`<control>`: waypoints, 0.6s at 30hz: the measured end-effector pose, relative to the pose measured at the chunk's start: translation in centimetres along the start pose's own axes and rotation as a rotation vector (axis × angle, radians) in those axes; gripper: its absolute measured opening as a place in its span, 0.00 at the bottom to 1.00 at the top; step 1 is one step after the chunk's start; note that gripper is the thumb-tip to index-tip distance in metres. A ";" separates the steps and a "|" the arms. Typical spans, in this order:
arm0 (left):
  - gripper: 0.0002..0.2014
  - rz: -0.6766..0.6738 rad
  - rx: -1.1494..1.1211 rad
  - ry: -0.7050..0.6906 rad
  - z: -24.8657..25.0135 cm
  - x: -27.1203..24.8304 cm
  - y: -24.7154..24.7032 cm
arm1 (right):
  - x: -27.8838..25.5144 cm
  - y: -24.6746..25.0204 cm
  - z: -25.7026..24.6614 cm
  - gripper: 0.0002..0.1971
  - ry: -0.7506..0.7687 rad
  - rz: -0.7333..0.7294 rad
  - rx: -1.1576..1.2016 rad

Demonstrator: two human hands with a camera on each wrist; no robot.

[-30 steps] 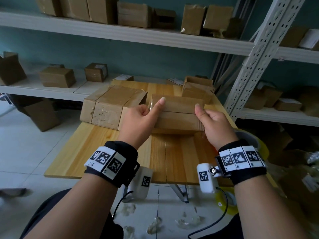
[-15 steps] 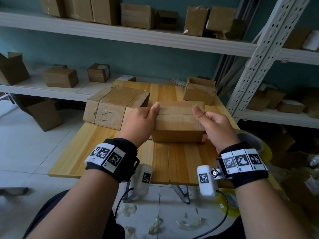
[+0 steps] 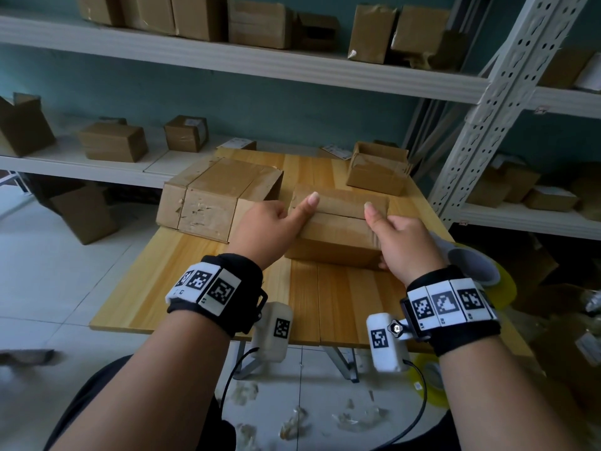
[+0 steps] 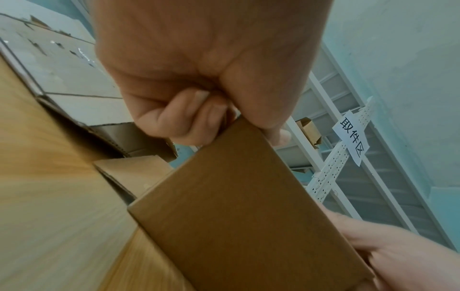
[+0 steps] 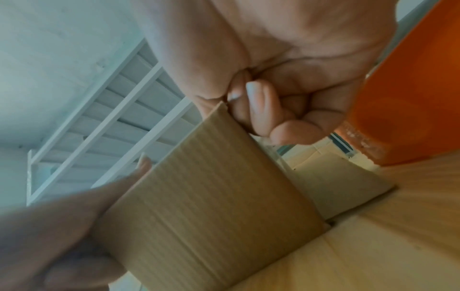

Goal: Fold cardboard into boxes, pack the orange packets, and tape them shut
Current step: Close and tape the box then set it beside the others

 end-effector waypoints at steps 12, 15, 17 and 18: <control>0.30 -0.055 -0.009 -0.062 0.3 0.5 1.0 | -0.7 -0.4 0.0 0.39 -0.048 0.004 -0.003; 0.30 -0.053 -0.067 -0.027 0.1 0.2 0.7 | -0.5 -0.1 -0.2 0.35 -0.010 0.017 -0.021; 0.33 -0.039 -0.127 0.036 0.0 0.1 0.5 | -0.3 0.0 -0.3 0.36 0.015 0.025 -0.002; 0.36 -0.031 -0.134 0.055 -0.1 0.1 0.4 | -0.3 0.0 -0.4 0.35 0.027 0.026 0.006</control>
Point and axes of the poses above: each hand's wrist, its own x-axis towards the middle knuckle, its own y-axis out of the back of the hand, z = x × y, the point moved 2 cm from there along x, towards the middle knuckle, and after that the axes turned 8 degrees about z, right-handed, at the moved point
